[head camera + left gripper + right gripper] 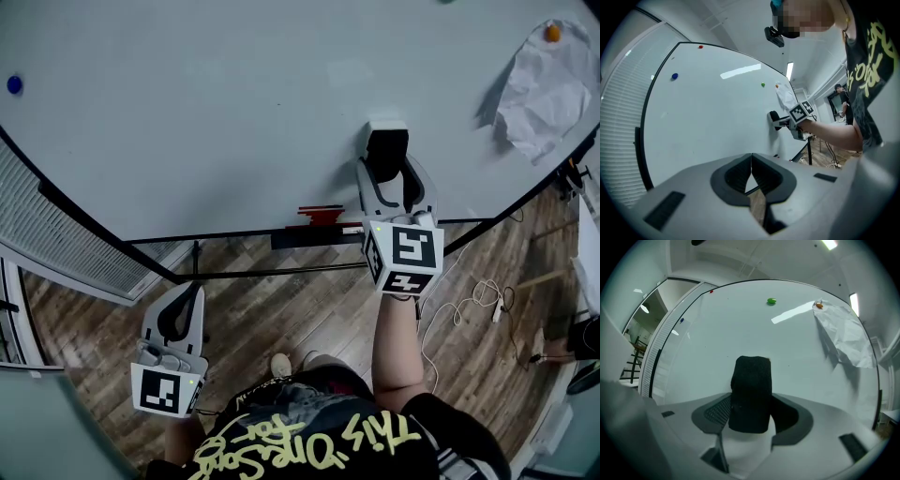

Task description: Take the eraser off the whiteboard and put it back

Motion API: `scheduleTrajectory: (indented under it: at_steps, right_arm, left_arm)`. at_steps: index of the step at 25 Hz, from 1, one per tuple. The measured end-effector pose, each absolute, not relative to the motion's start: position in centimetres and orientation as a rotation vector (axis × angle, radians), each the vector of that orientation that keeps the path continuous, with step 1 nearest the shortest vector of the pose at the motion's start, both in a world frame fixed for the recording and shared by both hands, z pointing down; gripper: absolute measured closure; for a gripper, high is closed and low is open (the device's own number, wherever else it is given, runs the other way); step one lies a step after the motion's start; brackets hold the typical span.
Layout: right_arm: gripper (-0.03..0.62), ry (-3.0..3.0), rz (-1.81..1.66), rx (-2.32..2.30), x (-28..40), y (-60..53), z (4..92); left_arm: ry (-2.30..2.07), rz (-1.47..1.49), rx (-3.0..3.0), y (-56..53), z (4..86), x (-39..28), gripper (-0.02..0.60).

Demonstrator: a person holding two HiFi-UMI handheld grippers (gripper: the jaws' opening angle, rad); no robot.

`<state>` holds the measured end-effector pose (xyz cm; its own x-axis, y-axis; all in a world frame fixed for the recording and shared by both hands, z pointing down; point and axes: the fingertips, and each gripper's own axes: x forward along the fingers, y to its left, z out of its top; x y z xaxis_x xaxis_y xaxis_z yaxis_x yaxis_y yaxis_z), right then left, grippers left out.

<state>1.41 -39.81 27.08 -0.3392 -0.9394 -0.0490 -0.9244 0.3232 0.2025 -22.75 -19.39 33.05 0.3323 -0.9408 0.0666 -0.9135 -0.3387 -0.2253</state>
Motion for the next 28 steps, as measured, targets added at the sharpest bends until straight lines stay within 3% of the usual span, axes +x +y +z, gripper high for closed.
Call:
scheduleTrajectory:
  at_steps: [28]
  right_arm:
    - [0.349, -2.614, -0.213, 1.682, 2.6, -31.6, 28.1]
  left_arm:
    - [1.426, -0.228, -2.625, -21.9, 32.6, -16.9, 0.574]
